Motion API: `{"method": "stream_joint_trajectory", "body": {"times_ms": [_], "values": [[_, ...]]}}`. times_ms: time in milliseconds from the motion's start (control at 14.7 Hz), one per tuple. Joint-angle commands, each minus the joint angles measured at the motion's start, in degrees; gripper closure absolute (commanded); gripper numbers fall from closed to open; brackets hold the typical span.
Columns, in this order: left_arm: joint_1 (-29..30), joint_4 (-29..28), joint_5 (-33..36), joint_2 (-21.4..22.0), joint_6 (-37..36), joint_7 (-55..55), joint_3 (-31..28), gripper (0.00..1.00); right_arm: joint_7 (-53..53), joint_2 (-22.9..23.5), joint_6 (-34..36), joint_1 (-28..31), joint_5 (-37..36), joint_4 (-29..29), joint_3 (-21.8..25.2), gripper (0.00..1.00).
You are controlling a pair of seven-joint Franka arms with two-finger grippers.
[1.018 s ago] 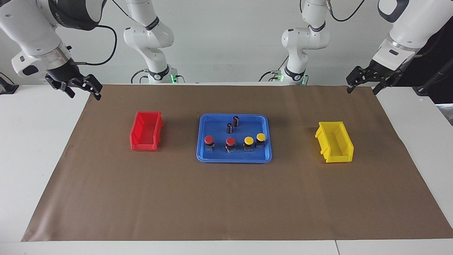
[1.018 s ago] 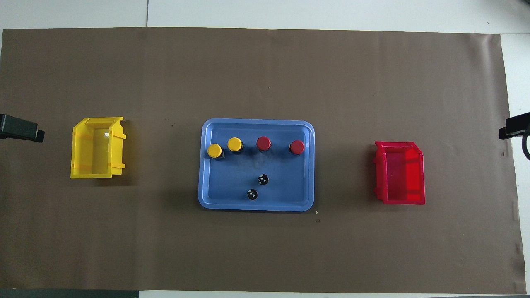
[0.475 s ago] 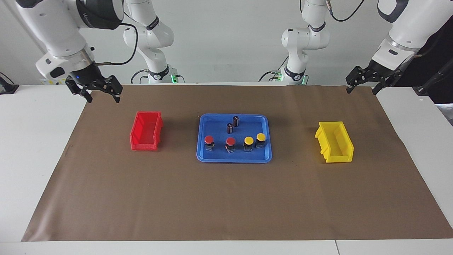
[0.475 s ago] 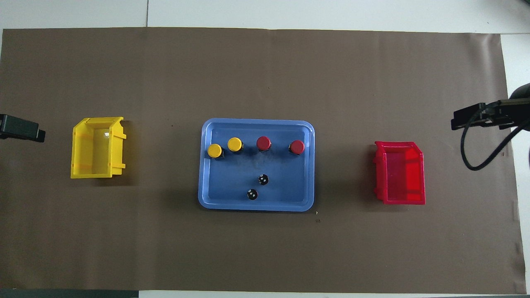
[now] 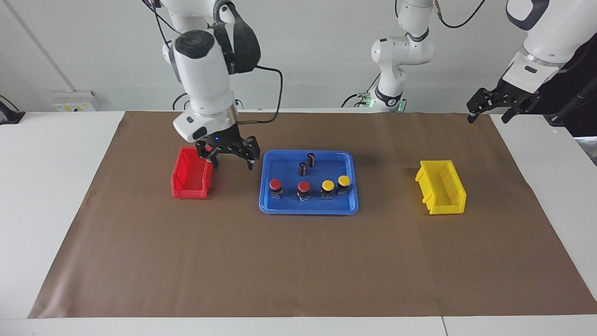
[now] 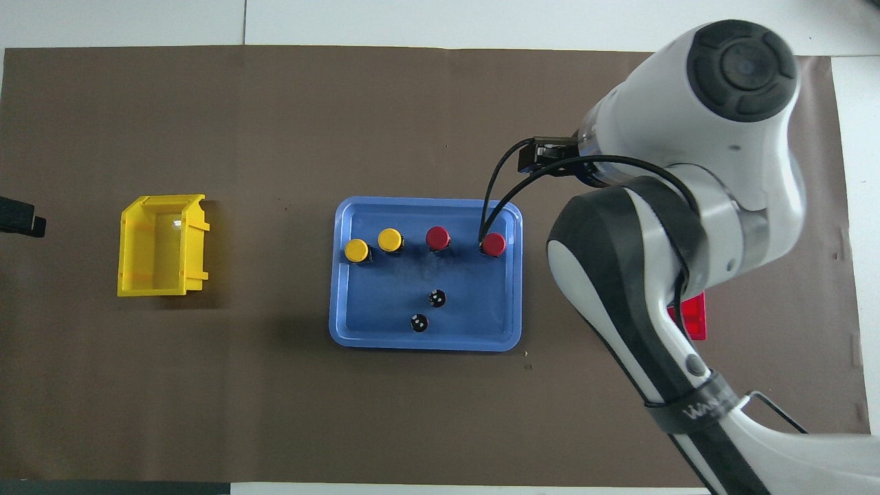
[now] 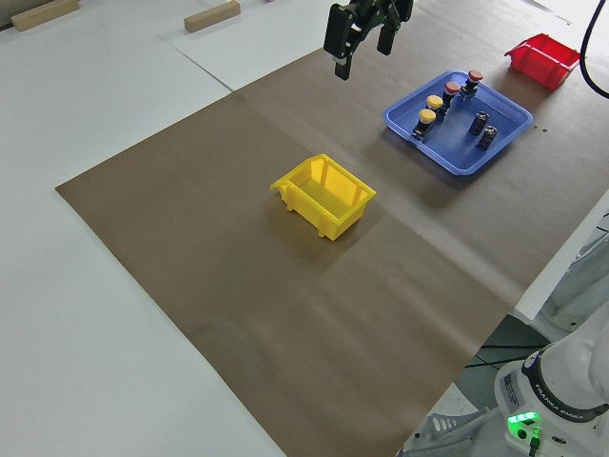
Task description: Sort red and yellow buttons by color
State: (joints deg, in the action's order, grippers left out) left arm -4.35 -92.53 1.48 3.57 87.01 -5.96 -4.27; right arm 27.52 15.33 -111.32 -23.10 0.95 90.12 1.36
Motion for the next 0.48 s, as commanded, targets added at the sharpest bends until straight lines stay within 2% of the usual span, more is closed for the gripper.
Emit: {"method": "stream_joint_trajectory", "body": {"times_ms": [0, 339, 407], "values": [[0.0, 0.2, 1.9, 0.3, -0.3, 0.8, 0.7, 0.00, 1.7, 1.5, -4.8, -2.2, 0.3, 3.5, 0.3, 0.00], [0.5, 0.0, 1.9, 0.6, 0.4, 0.7, 0.7, 0.00, 2.5, 3.6, -15.3, -4.6, 0.3, 10.6, 0.3, 0.00], [0.6, -0.1, 1.9, 0.6, 0.3, 0.7, 0.7, 0.00, 2.5, 3.4, -15.2, -4.6, 0.3, 11.7, 0.3, 0.00]]}}
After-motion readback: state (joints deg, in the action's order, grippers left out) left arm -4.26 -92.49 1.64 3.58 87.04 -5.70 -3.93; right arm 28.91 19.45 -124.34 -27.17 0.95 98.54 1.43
